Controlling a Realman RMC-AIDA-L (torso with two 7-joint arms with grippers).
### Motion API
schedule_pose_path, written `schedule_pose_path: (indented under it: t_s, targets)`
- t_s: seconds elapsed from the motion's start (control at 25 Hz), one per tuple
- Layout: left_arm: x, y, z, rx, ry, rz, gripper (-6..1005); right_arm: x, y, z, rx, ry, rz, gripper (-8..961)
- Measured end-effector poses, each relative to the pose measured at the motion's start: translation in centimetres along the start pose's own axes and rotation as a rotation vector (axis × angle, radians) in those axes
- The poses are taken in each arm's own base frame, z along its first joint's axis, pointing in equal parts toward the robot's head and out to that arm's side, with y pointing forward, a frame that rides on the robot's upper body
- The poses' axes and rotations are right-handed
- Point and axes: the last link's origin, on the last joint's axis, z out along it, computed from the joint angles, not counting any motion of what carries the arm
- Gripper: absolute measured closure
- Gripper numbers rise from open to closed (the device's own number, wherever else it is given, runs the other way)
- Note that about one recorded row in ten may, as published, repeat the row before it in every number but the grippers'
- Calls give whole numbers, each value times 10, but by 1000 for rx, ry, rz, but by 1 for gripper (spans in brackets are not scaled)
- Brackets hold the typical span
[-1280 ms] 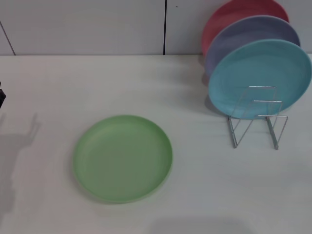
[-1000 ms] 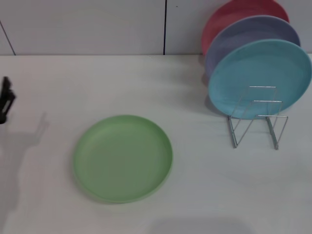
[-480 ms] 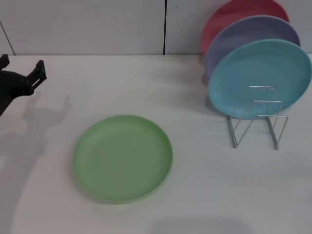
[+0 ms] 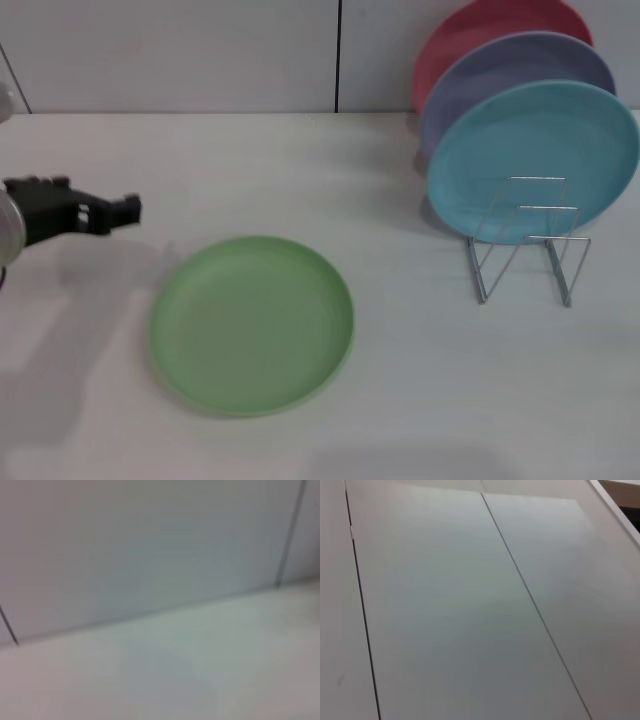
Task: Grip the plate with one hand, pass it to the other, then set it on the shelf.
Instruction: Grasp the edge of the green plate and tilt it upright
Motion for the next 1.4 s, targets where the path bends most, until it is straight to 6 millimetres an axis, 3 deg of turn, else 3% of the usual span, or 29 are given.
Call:
schedule_pose_path:
  t_s: [0.2,0.56,1.4]
  targets:
    - [-3,10,4,-67,-116,-19,157,1,0,4,-3,3,-2,127]
    - [-28,17,12,-97,-236,-32,160,3,-2,5,0,13,-5,128]
    - [-51,28,23,-127,-340,-25,168,3,3,6,-21,8,3,128]
